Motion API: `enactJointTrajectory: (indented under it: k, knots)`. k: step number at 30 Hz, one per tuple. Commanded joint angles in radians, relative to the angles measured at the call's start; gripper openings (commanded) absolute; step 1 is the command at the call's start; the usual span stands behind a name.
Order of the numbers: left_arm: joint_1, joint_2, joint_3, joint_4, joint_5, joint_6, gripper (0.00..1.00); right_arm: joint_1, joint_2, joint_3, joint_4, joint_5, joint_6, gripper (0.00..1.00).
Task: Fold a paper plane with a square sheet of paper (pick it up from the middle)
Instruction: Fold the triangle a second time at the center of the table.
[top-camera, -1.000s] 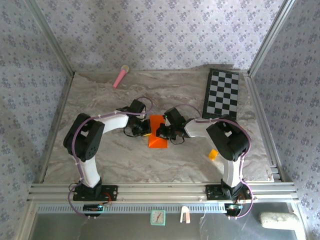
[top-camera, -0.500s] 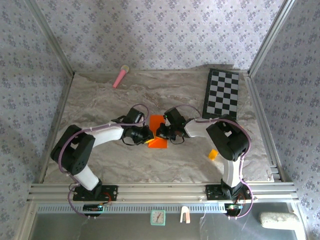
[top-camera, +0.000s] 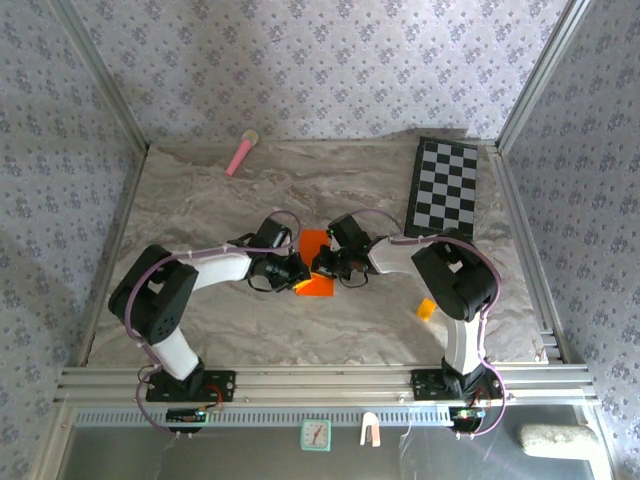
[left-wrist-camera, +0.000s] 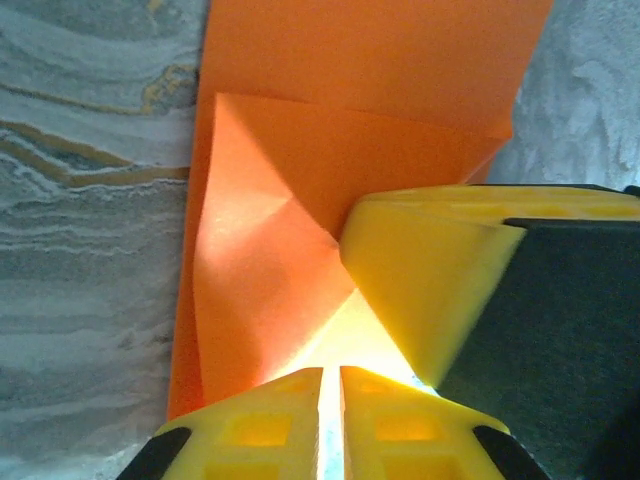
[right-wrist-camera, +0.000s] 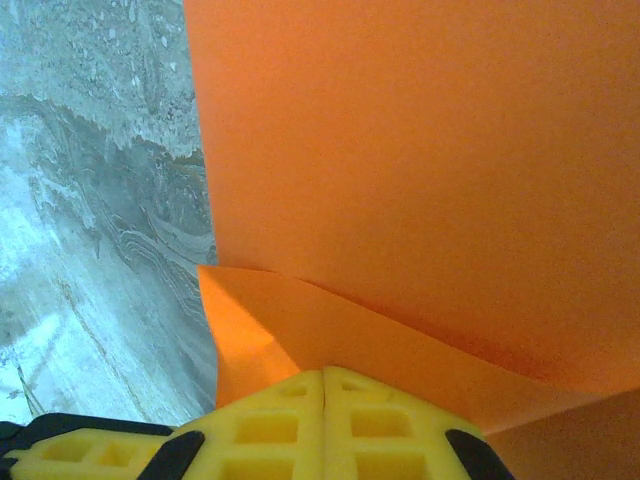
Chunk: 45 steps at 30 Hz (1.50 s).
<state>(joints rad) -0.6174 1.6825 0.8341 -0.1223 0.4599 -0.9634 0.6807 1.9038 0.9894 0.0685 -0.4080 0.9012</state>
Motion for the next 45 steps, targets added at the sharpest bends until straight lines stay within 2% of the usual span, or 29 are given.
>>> enactJointTrajectory:
  k: [1, 19, 37, 45]
  knots:
    - [-0.010, 0.018, -0.005, 0.006, 0.007, -0.003, 0.12, -0.007, 0.072, -0.026, -0.148, 0.081, 0.007, 0.00]
    - [-0.009, 0.040, 0.012, -0.116, -0.067, 0.087, 0.06, -0.008, 0.083, -0.015, -0.184, 0.090, 0.001, 0.00]
    - [0.004, 0.023, 0.027, -0.291, -0.031, 0.243, 0.03, -0.014, 0.101, 0.000, -0.223, 0.090, -0.013, 0.00]
    - [0.021, -0.019, 0.027, -0.405, -0.096, 0.299, 0.02, -0.015, 0.103, 0.006, -0.224, 0.087, -0.016, 0.00]
